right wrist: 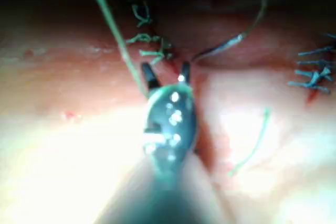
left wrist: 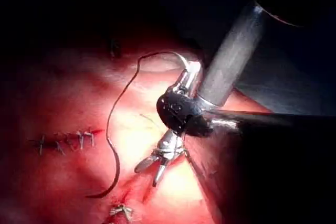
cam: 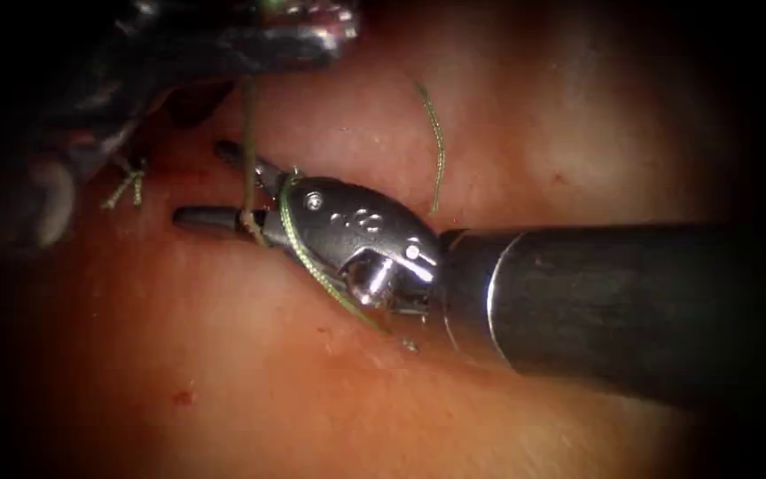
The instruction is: Wound Closure
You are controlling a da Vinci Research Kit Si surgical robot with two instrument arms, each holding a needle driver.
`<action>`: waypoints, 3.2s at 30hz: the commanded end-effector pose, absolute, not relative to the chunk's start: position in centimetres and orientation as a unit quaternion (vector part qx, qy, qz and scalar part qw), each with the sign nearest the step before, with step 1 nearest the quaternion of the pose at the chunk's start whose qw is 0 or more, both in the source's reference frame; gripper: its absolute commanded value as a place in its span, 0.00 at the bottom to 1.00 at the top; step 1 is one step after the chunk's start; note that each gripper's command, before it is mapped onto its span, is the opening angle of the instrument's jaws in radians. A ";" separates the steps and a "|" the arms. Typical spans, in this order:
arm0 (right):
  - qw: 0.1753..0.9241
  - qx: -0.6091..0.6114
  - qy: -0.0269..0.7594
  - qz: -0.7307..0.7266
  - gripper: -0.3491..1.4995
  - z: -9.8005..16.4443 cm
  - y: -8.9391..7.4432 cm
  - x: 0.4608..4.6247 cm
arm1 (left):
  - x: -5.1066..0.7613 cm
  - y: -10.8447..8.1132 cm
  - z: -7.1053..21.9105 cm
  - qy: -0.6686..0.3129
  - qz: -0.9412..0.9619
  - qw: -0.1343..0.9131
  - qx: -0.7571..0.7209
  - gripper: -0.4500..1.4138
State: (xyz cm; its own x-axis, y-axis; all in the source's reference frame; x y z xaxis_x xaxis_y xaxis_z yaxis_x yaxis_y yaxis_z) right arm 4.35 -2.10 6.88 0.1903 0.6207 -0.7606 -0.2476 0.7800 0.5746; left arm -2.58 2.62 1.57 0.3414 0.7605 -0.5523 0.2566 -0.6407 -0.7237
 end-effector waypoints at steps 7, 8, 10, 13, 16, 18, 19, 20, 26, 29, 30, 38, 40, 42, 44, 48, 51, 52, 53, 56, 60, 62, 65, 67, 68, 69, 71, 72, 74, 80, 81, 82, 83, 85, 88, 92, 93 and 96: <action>0.747 0.210 0.576 0.257 0.48 6.9 -2.3 4.53 | -2.59 3.2 2.0 -0.322 0.471 0.283 -0.771 0.00; 0.747 0.216 0.578 0.249 0.48 6.9 -2.3 4.54 | -2.60 3.2 2.0 -0.321 0.471 0.284 -0.771 0.00; 0.745 0.226 0.578 0.244 0.47 6.9 -2.4 4.55 | -2.63 3.4 2.2 -0.318 0.472 0.286 -0.771 0.00; 0.743 0.237 0.581 0.232 0.47 6.9 -2.4 4.55 | -2.68 3.5 2.4 -0.312 0.474 0.285 -0.772 0.00; 0.742 0.242 0.583 0.225 0.47 6.9 -2.4 4.54 | -2.70 3.6 2.5 -0.308 0.476 0.284 -0.773 0.00; 0.741 0.247 0.585 0.220 0.47 6.8 -2.4 4.51 | -2.70 3.6 2.7 -0.304 0.480 0.283 -0.773 0.00; 0.740 0.249 0.586 0.218 0.47 6.8 -2.5 4.50 | -2.70 3.6 2.8 -0.301 0.483 0.284 -0.772 0.00; 0.741 0.251 0.585 0.216 0.47 6.8 -2.5 4.48 | -2.69 3.7 2.9 -0.299 0.485 0.284 -0.771 0.00; 0.734 0.254 0.592 0.216 0.46 6.8 -2.5 4.33 | -2.67 3.7 3.4 -0.278 0.503 0.281 -0.769 0.00; 0.723 0.258 0.602 0.220 0.46 6.8 -2.5 4.27 | -2.68 3.7 3.7 -0.266 0.511 0.279 -0.768 0.00; 0.719 0.260 0.605 0.223 0.46 6.8 -2.5 4.25 | -2.68 3.7 3.7 -0.263 0.514 0.278 -0.768 0.00; 0.688 0.279 0.628 0.233 0.46 6.7 -2.5 4.18 | -2.77 3.6 4.3 -0.232 0.534 0.275 -0.765 0.00; 0.684 0.283 0.631 0.232 0.46 6.7 -2.5 4.18 | -2.79 3.6 4.4 -0.228 0.536 0.276 -0.764 0.00; 0.675 0.289 0.639 0.229 0.45 6.6 -2.5 4.16 | -2.81 3.7 4.5 -0.220 0.541 0.278 -0.763 0.00; 0.671 0.293 0.642 0.229 0.45 6.6 -2.5 4.14 | -2.81 3.7 4.6 -0.215 0.547 0.278 -0.760 0.00; 0.659 0.290 0.653 0.236 0.44 6.6 -2.4 4.04 | -2.76 3.6 4.8 -0.207 0.572 0.273 -0.745 0.00; 0.653 0.286 0.658 0.244 0.45 6.5 -2.4 3.99 | -2.68 3.5 4.9 -0.202 0.584 0.269 -0.738 0.00; 0.648 0.285 0.662 0.246 0.45 6.5 -2.4 3.98 | -2.65 3.4 5.0 -0.200 0.588 0.269 -0.736 0.00; 0.645 0.283 0.665 0.249 0.45 6.5 -2.3 3.97 | -2.62 3.4 5.0 -0.198 0.590 0.267 -0.736 0.00; 0.641 0.282 0.668 0.252 0.45 6.5 -2.3 3.97 | -2.56 3.3 5.1 -0.192 0.597 0.264 -0.732 0.00; 0.636 0.277 0.672 0.260 0.45 6.5 -2.3 3.95 | -2.42 3.0 5.3 -0.181 0.618 0.256 -0.721 0.00; 0.631 0.273 0.676 0.266 0.45 6.5 -2.3 3.94 | -2.38 2.9 5.3 -0.177 0.620 0.256 -0.720 0.00; 0.620 0.259 0.683 0.287 0.45 6.4 -2.1 3.88 | -2.27 2.6 5.4 -0.168 0.625 0.254 -0.719 0.00; 0.614 0.250 0.686 0.300 0.45 6.4 -2.1 3.83 | -2.22 2.5 5.4 -0.167 0.625 0.255 -0.718 0.00; 0.611 0.246 0.687 0.306 0.45 6.4 -2.0 3.80 | -2.21 2.5 5.4 -0.168 0.625 0.257 -0.718 0.00; 0.606 0.237 0.690 0.318 0.45 6.4 -2.0 3.76 | -2.18 2.4 5.4 -0.166 0.626 0.258 -0.717 0.00; 0.603 0.232 0.691 0.324 0.45 6.4 -1.9 3.73 | -2.17 2.3 5.4 -0.165 0.626 0.259 -0.717 0.00; 0.598 0.218 0.691 0.344 0.45 6.4 -1.9 3.67 | -2.15 2.1 5.3 -0.168 0.625 0.264 -0.715 0.00; 0.597 0.207 0.689 0.355 0.45 6.5 -1.8 3.62 | -2.12 2.0 5.2 -0.170 0.625 0.263 -0.715 0.00; 0.598 0.154 0.678 0.399 0.45 6.6 -1.7 3.43 | -1.97 1.8 4.8 -0.181 0.621 0.271 -0.713 0.00; 0.599 0.149 0.676 0.403 0.45 6.6 -1.7 3.42 | -1.96 1.8 4.7 -0.183 0.620 0.272 -0.713 0.00; 0.600 0.144 0.674 0.407 0.45 6.6 -1.7 3.42 | -1.97 1.8 4.6 -0.184 0.620 0.273 -0.712 0.00; 0.600 0.142 0.674 0.408 0.45 6.6 -1.7 3.42 | -1.98 1.8 4.6 -0.185 0.620 0.274 -0.712 0.00; 0.601 0.134 0.671 0.413 0.45 6.6 -1.7 3.42 | -2.01 1.7 4.5 -0.186 0.615 0.276 -0.714 0.00; 0.604 0.127 0.667 0.417 0.45 6.6 -1.7 3.42 | -2.06 1.6 4.3 -0.188 0.604 0.280 -0.722 0.00; 0.619 0.113 0.651 0.425 0.45 6.6 -1.7 3.39 | -2.10 1.4 3.9 -0.193 0.587 0.285 -0.733 0.00; 0.619 0.113 0.651 0.425 0.45 6.6 -1.7 3.39 | -2.10 1.4 3.9 -0.193 0.587 0.285 -0.733 0.00; 0.633 0.106 0.633 0.432 0.44 6.7 -1.7 3.35 | -2.13 1.3 3.7 -0.194 0.580 0.288 -0.737 0.00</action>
State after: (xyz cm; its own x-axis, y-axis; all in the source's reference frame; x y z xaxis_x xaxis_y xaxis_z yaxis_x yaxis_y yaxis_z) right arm 3.27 -1.75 6.64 -0.1596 0.6841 -0.7117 -0.4309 0.6003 0.6737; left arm -2.08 1.31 3.60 0.2531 0.6203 -0.7424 -0.0481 -0.7584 -0.6501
